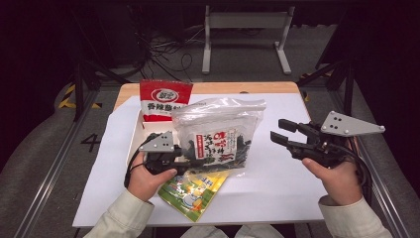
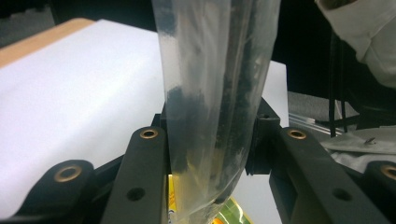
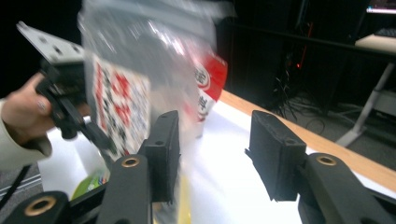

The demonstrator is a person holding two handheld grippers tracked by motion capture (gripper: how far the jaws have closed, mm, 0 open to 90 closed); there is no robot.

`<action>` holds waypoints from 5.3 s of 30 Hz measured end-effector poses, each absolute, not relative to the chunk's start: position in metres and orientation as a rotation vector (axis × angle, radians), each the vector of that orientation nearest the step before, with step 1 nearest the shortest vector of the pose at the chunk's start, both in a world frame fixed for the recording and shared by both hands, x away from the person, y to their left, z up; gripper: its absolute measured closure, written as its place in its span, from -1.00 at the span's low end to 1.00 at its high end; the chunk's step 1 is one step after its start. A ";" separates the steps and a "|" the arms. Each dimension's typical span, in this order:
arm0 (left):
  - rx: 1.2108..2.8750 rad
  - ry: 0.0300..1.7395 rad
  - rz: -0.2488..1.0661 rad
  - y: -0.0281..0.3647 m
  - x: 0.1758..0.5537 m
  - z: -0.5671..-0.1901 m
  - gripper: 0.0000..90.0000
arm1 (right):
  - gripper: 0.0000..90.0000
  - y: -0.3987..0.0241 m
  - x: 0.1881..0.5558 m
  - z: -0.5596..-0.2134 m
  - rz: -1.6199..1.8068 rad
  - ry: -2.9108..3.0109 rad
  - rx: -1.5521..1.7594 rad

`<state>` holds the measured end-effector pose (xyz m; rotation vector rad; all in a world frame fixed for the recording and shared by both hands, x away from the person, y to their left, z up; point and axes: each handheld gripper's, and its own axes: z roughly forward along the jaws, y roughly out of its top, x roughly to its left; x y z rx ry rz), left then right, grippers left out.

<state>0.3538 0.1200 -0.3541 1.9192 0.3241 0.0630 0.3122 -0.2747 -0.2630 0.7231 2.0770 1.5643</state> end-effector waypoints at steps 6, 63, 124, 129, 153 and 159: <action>1.898 0.328 0.111 0.135 0.352 -0.338 0.49 | 0.12 -0.282 0.318 -0.280 1.474 2.092 0.782; 1.835 0.646 0.515 0.241 0.393 -0.337 0.49 | -0.02 -0.312 0.344 -0.339 1.387 2.123 1.039; 1.956 0.867 0.395 0.252 0.415 -0.407 0.42 | -0.09 -0.303 0.349 -0.351 1.402 2.176 1.069; 1.909 0.914 0.403 0.252 0.412 -0.406 -0.11 | -0.09 -0.304 0.350 -0.353 1.401 2.175 1.082; 1.909 0.868 0.454 0.261 0.354 -0.388 -0.71 | -0.13 -0.295 0.349 -0.356 1.402 2.199 1.069; 1.903 0.851 0.412 0.267 0.338 -0.385 -0.71 | -0.12 -0.291 0.349 -0.356 1.390 2.211 1.045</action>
